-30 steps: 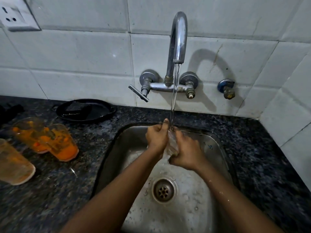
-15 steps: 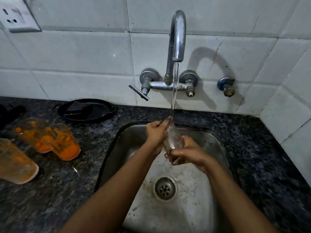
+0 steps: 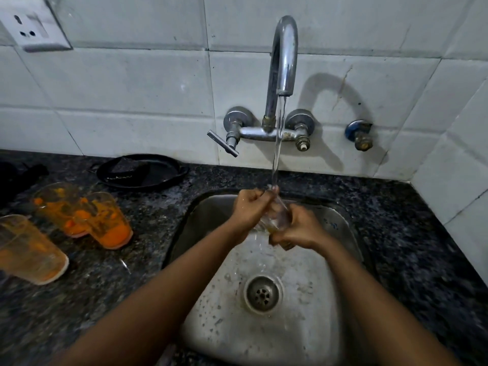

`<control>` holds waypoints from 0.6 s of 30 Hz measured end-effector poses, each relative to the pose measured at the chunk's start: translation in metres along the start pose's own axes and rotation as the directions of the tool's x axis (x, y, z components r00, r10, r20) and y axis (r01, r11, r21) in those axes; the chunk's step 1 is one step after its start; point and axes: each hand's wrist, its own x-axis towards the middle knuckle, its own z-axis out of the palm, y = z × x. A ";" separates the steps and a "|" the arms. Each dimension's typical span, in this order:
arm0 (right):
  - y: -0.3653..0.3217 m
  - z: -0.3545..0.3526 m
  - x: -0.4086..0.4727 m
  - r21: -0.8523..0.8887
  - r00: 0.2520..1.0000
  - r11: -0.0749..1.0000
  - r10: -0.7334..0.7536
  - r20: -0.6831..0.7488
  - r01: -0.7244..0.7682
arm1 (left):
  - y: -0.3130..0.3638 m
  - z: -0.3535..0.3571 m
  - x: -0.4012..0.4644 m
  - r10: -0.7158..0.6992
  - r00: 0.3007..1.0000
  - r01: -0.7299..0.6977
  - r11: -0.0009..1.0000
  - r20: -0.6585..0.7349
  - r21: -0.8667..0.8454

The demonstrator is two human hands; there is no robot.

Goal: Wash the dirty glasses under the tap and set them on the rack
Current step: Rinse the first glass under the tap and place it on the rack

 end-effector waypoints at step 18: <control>0.001 -0.019 0.024 -0.668 0.846 0.674 -0.519 -0.123 0.316 | 0.009 -0.013 0.007 -0.127 0.858 0.141 0.990 0.498 0.009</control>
